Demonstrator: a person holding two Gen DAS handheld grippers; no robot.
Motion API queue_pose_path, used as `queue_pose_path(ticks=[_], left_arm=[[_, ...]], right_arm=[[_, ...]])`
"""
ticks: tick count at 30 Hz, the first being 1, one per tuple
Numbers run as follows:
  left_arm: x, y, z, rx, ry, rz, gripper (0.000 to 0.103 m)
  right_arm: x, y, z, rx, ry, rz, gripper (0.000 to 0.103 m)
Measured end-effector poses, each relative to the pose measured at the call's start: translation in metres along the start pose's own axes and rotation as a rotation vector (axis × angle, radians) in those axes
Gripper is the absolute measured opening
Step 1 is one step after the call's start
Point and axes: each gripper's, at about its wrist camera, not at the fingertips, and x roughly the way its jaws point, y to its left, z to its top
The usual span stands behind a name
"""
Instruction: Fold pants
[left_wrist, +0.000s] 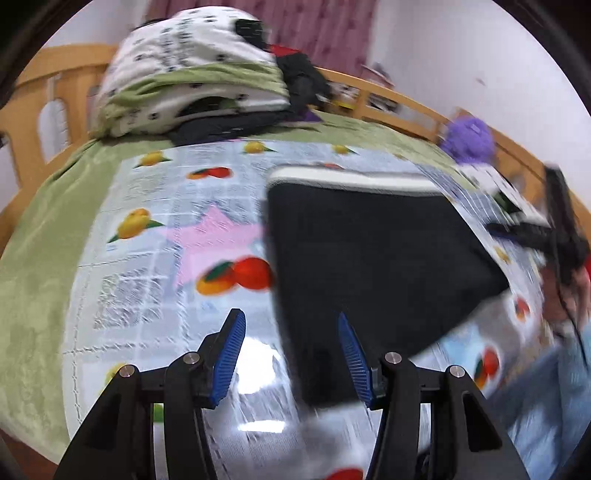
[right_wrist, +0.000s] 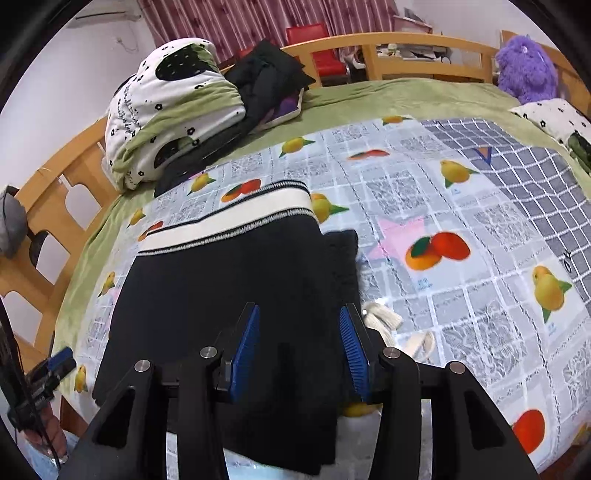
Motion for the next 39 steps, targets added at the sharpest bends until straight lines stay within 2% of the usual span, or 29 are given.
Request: queue_pose_path(ticks=[3,5,10,15,19,20,23,26,27,28,29,31,33,36,39], left_arm=[[-0.002,-0.014,-0.015,0.060,0.028,-0.063,0.050],[0.005,-0.022,-0.022,0.072,0.067,-0.071,0.050],[0.034,-0.045,-0.033,0.181,0.140,0.096,0.050],[0.045,-0.067,-0.040,0.328,0.160,0.165,0.050],[0.036,-0.061,-0.039,0.300,0.166,0.072,0.063],[0.036,-0.061,-0.041,0.298,0.168,0.068,0.063],[0.039,-0.067,-0.047,0.330,0.177,0.081,0.067],[0.043,-0.075,-0.053,0.361,0.165,0.127,0.068],[0.044,-0.075,-0.051,0.362,0.151,0.145,0.066],[0.042,-0.076,-0.049,0.351,0.111,0.178,0.054],[0.039,-0.076,-0.046,0.343,0.098,0.182,0.051],[0.030,-0.072,-0.039,0.297,0.056,0.159,0.031],[0.025,-0.065,-0.034,0.249,0.034,0.127,0.031],[0.050,-0.058,-0.038,0.224,0.144,0.159,0.032],[0.048,-0.058,-0.036,0.222,0.143,0.161,0.037]], right_arm=[[-0.006,-0.005,-0.005,-0.018,-0.003,-0.018,0.045],[-0.009,-0.007,-0.007,-0.024,-0.004,-0.021,0.045],[-0.017,-0.011,-0.015,-0.030,-0.002,-0.022,0.045],[-0.017,-0.015,-0.020,-0.054,0.005,-0.055,0.045],[-0.013,-0.021,-0.024,-0.055,0.024,-0.081,0.045],[-0.013,-0.023,-0.024,-0.053,0.027,-0.079,0.045],[-0.014,-0.025,-0.026,-0.049,0.028,-0.080,0.045],[-0.013,-0.025,-0.028,-0.053,0.034,-0.083,0.045],[-0.013,-0.024,-0.028,-0.055,0.036,-0.084,0.045],[-0.012,-0.023,-0.028,-0.058,0.038,-0.084,0.045],[-0.012,-0.023,-0.028,-0.062,0.039,-0.085,0.045],[-0.010,-0.020,-0.029,-0.072,0.042,-0.094,0.045],[-0.010,-0.019,-0.031,-0.081,0.044,-0.097,0.045],[-0.005,-0.018,-0.035,-0.084,0.059,-0.097,0.045],[0.003,-0.018,-0.039,-0.086,0.086,-0.094,0.045]])
